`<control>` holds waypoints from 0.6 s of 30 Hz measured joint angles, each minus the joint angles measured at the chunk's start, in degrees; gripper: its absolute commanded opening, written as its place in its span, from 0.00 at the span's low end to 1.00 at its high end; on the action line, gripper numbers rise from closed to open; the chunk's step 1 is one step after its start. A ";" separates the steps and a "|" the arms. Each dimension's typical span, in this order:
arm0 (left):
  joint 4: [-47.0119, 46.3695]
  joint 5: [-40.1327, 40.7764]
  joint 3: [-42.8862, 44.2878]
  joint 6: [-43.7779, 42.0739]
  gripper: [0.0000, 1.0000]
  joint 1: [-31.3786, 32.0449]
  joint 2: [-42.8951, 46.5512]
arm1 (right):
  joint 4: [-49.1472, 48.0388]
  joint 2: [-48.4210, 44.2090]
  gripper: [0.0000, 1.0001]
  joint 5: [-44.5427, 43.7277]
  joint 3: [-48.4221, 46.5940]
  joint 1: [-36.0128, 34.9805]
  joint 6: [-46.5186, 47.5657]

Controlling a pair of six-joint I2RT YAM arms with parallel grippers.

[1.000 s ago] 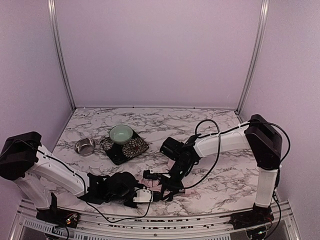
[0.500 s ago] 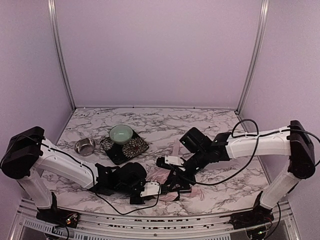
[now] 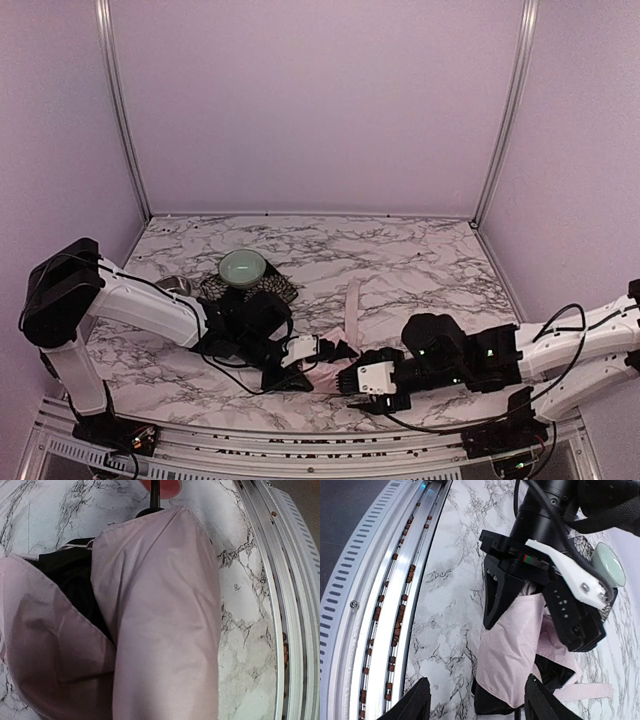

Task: Put away the umbrella

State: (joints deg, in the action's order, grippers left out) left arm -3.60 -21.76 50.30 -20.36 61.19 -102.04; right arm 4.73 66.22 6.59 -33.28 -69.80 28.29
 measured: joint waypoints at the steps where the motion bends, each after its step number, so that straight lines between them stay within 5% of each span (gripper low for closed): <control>1: 0.44 -1.09 0.31 0.24 0.00 -0.39 -0.28 | -1.14 0.46 0.68 -1.97 0.76 -1.73 0.83; 7: 3.32 -7.56 2.69 1.33 0.00 -1.68 -2.43 | -5.38 11.41 0.76 -15.93 -1.51 -4.61 2.89; 13: 5.03 -10.82 4.28 1.97 0.00 -2.54 -4.02 | -5.88 18.80 0.74 -19.30 -3.43 -4.70 3.30; 15: 5.11 -11.43 4.37 1.99 0.00 -2.78 -4.22 | -5.51 20.09 0.69 -19.37 -3.80 -4.72 3.28; 18: 5.60 -12.39 4.81 1.97 0.00 -3.10 -4.70 | -4.70 22.77 0.45 -19.50 -5.35 -4.79 3.17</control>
State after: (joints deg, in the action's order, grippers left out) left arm 2.00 -34.15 55.11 -18.39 58.08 -106.74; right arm 0.03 88.99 -12.91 -38.63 -74.59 31.46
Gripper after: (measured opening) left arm 0.242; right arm 0.633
